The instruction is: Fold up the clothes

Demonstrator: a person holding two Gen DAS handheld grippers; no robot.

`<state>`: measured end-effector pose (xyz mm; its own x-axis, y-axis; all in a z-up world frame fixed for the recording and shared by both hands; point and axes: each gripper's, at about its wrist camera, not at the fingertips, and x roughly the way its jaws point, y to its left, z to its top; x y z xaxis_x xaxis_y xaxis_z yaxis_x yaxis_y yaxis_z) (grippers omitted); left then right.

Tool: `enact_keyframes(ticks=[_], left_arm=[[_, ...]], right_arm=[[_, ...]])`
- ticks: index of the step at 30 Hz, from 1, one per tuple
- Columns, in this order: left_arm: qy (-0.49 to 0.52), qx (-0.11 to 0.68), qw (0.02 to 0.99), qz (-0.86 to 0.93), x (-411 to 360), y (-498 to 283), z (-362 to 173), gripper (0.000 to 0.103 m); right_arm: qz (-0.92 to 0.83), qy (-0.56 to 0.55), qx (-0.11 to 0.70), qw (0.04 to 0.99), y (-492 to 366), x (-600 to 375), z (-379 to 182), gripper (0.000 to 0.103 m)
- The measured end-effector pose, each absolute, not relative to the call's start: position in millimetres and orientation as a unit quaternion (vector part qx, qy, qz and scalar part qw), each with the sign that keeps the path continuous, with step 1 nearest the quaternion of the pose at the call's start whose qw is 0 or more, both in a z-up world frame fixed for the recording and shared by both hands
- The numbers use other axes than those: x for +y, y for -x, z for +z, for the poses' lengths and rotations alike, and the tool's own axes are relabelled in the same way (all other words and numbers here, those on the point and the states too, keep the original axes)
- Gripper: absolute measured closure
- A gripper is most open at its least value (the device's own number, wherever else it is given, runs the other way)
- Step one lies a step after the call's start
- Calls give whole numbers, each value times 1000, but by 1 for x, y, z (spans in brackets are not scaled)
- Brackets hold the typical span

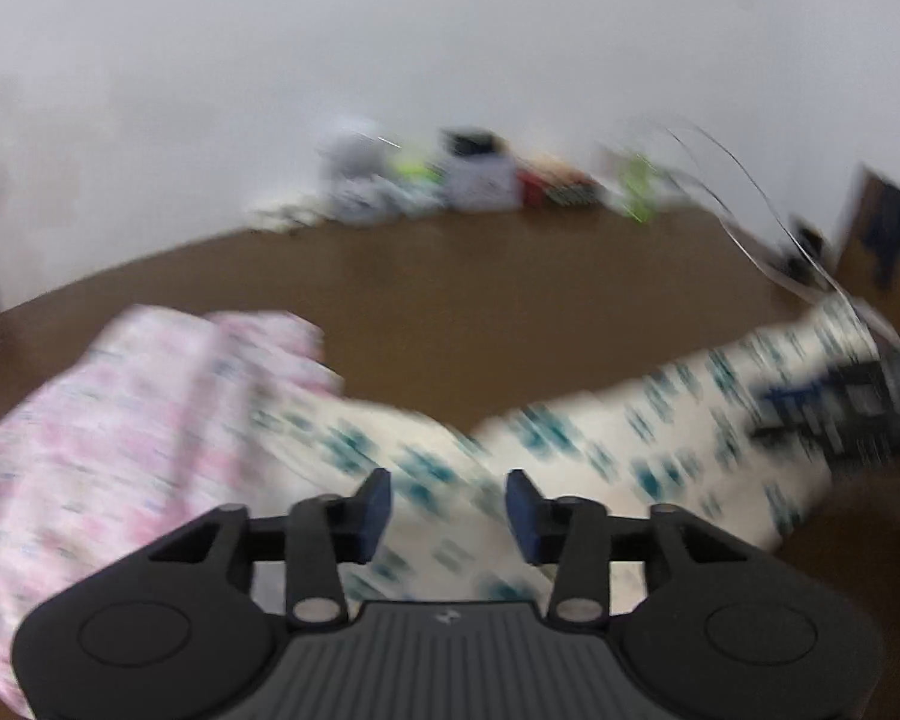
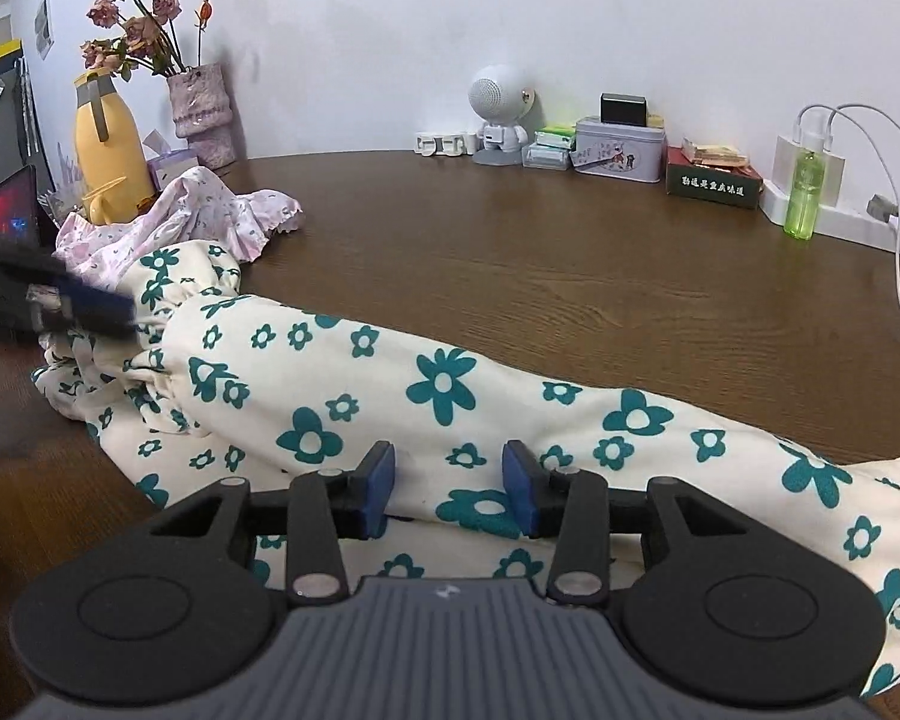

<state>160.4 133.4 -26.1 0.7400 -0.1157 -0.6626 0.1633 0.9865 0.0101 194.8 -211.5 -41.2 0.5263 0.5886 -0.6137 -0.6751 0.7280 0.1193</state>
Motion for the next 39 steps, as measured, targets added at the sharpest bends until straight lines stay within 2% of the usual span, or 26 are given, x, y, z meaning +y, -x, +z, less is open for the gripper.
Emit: enact_keyframes(ticks=[4, 5, 6, 8, 10, 13, 14, 15, 20, 30, 31, 35, 39], left_arm=[[34, 403, 913, -54, 159, -194, -37, 59], [51, 415, 907, -49, 165, -202, -40, 64], [68, 427, 901, -43, 171, -211, -43, 79], [102, 450, 887, -33, 184, -228, -49, 92], [135, 472, 871, -24, 196, -244, -55, 93], [176, 481, 858, -37, 201, -249, -70, 88], [183, 477, 859, -38, 201, -249, -73, 90], [188, 467, 863, -37, 203, -247, -73, 103], [143, 394, 907, -33, 198, -205, -44, 103], [60, 416, 907, -18, 147, -143, -53, 101], [57, 423, 904, -14, 147, -144, -57, 100], [72, 400, 913, 20, 159, -135, -49, 81], [60, 321, 945, 31, 155, -126, -17, 78]], right_arm=[[361, 69, 316, 875, -191, -213, -43, 63], [360, 70, 315, 875, -190, -213, -43, 63], [360, 72, 313, 876, -189, -212, -43, 63], [360, 73, 311, 876, -188, -212, -43, 63], [362, 72, 310, 876, -188, -213, -43, 63], [366, 70, 310, 875, -188, -216, -44, 63], [367, 70, 310, 875, -188, -216, -44, 63], [367, 70, 310, 874, -188, -216, -44, 63], [366, 73, 308, 875, -187, -216, -44, 63], [364, 77, 305, 877, -186, -215, -45, 63], [363, 77, 305, 877, -186, -215, -45, 63], [363, 79, 304, 877, -186, -214, -45, 63], [362, 82, 301, 878, -184, -213, -45, 62]])
